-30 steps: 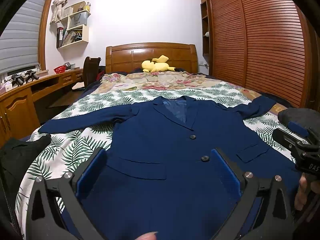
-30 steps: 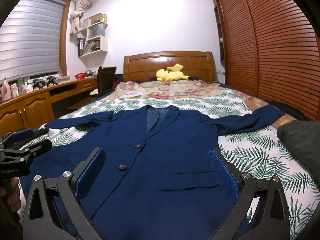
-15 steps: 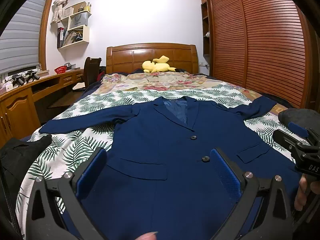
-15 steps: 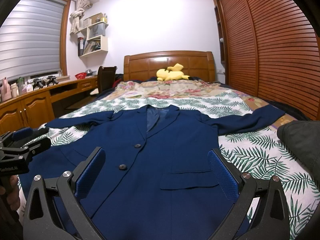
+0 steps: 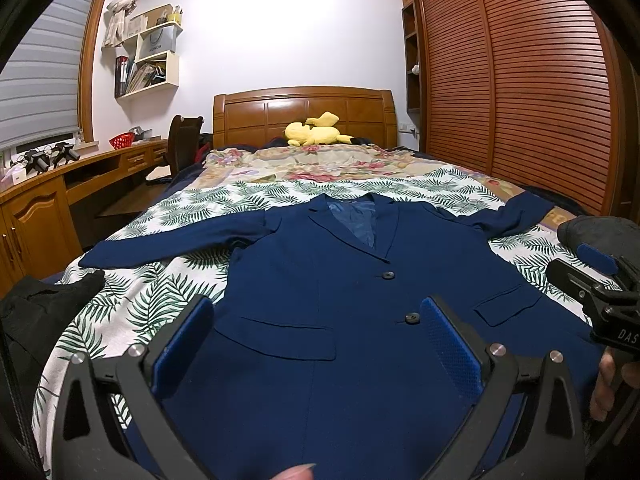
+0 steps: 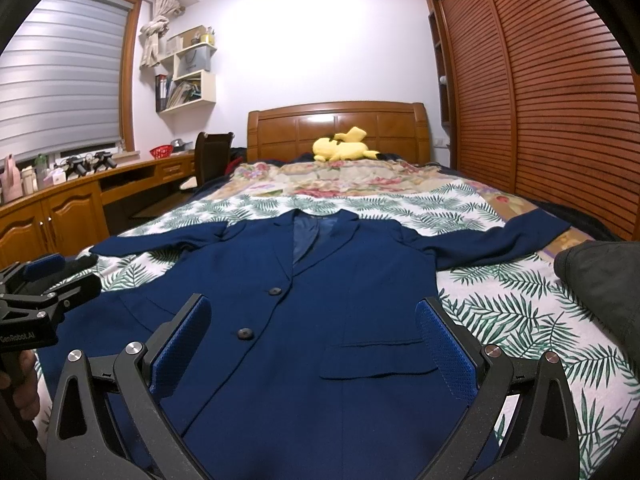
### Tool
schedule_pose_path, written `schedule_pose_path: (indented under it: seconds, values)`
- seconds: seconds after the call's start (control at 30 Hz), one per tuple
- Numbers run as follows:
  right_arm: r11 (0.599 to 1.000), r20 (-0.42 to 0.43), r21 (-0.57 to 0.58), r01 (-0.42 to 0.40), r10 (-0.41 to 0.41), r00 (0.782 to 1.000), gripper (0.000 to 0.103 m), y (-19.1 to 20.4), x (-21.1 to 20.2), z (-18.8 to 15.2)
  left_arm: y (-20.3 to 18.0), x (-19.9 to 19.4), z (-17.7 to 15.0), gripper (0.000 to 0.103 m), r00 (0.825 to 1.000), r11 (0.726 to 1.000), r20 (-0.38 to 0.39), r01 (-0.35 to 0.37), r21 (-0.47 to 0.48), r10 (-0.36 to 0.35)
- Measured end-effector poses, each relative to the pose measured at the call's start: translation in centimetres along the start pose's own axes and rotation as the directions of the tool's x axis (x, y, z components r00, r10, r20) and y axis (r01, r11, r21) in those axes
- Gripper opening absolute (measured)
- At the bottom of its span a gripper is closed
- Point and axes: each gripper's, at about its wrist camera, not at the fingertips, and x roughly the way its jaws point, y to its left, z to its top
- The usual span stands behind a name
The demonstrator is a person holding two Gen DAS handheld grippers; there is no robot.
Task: Fold large clothes
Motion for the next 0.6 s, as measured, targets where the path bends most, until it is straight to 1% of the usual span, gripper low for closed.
schedule_pose_path:
  seconds: [0.6]
  values:
    - [1.0,0.0,0.0,-0.001,0.001,1.0,0.103,-0.13,-0.02,-0.03,0.15,-0.17,0.1,0.103,1.0,1.0,-0.001,-0.002,0.0,0.002]
